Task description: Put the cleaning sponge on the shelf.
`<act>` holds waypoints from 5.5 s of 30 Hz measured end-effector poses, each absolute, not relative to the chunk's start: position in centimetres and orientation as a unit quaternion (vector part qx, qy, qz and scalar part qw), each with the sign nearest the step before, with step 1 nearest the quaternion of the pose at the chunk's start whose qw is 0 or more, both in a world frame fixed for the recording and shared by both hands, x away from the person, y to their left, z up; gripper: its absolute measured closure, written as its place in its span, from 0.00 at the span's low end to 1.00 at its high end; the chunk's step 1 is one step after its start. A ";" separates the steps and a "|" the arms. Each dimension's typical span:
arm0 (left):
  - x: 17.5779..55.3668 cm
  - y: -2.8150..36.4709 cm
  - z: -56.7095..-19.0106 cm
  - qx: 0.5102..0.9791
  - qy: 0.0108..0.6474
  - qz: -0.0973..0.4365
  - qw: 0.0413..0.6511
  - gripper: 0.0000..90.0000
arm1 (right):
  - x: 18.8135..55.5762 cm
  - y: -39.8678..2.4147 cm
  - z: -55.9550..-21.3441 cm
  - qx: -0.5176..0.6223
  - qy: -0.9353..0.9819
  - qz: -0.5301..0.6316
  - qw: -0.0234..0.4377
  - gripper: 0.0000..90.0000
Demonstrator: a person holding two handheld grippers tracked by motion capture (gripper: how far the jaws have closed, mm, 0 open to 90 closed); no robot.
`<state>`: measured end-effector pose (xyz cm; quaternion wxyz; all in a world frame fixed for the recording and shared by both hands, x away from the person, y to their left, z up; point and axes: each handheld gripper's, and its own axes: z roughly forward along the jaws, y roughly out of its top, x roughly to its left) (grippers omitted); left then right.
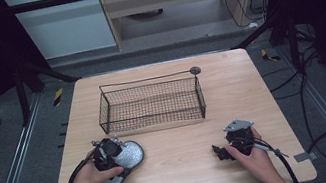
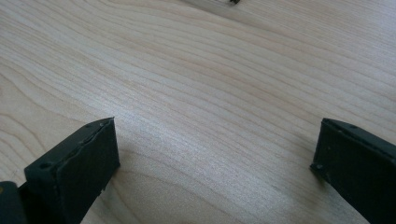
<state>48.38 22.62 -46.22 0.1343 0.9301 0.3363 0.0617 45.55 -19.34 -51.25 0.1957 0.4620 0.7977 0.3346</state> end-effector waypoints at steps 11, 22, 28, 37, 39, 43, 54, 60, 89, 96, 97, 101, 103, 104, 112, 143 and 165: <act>47.6 22.6 -43.5 0.934 0.306 0.102 0.153 0.14 | 45.5 -19.3 -51.3 0.461 0.797 0.337 0.196 0.00; 47.6 21.9 -40.7 0.942 0.267 0.133 0.152 0.14 | 45.6 -19.4 -51.3 0.457 0.798 0.339 0.198 0.00; 48.5 21.6 -39.2 0.943 0.254 0.156 0.148 0.14 | 45.6 -19.4 -51.3 0.457 0.798 0.339 0.197 0.00; 50.3 21.0 -37.0 0.946 0.236 0.165 0.149 0.14 | 45.6 -19.3 -51.3 0.457 0.798 0.338 0.200 0.00; 50.7 20.8 -36.6 0.947 0.228 0.166 0.150 0.14 | 45.6 -19.3 -51.3 0.457 0.798 0.338 0.200 0.00; 51.5 20.5 -35.7 0.948 0.218 0.174 0.155 0.14 | 45.7 -19.3 -51.3 0.457 0.799 0.337 0.200 0.00; 53.5 19.8 -34.6 0.952 0.188 0.184 0.155 0.14 | 45.7 -19.3 -51.3 0.458 0.798 0.337 0.198 0.00; 54.6 19.3 -33.7 0.953 0.176 0.197 0.150 0.14 | 45.7 -19.3 -51.3 0.457 0.799 0.336 0.198 0.00; 57.8 16.4 -31.5 0.947 0.138 0.259 0.133 0.14 | 45.8 -19.3 -51.3 0.452 0.802 0.338 0.196 0.00; 57.9 15.8 -31.5 0.949 0.125 0.259 0.127 0.14 | 45.8 -19.3 -51.3 0.450 0.802 0.339 0.197 0.01; 58.0 15.7 -31.6 0.950 0.122 0.257 0.125 0.14 | 45.9 -19.3 -51.3 0.451 0.802 0.339 0.197 0.01; 58.3 15.7 -31.8 0.950 0.120 0.261 0.124 0.14 | 45.9 -19.3 -51.3 0.451 0.803 0.339 0.196 0.01; 58.6 15.7 -31.9 0.950 0.121 0.260 0.126 0.14 | 45.9 -19.3 -51.3 0.451 0.802 0.339 0.195 0.01; 58.8 15.7 -32.0 0.949 0.121 0.261 0.125 0.14 | 45.9 -19.3 -51.3 0.451 0.803 0.338 0.196 0.01; 60.5 16.4 -33.3 0.951 0.126 0.258 0.117 0.14 | 45.9 -19.3 -51.3 0.451 0.803 0.339 0.195 0.00; 61.9 16.2 -36.0 0.956 0.119 0.246 0.111 0.14 | 45.9 -19.3 -51.3 0.451 0.802 0.339 0.194 0.00; 62.9 16.1 -37.6 0.962 0.118 0.228 0.088 0.14 | 45.9 -19.3 -51.3 0.451 0.802 0.339 0.194 0.00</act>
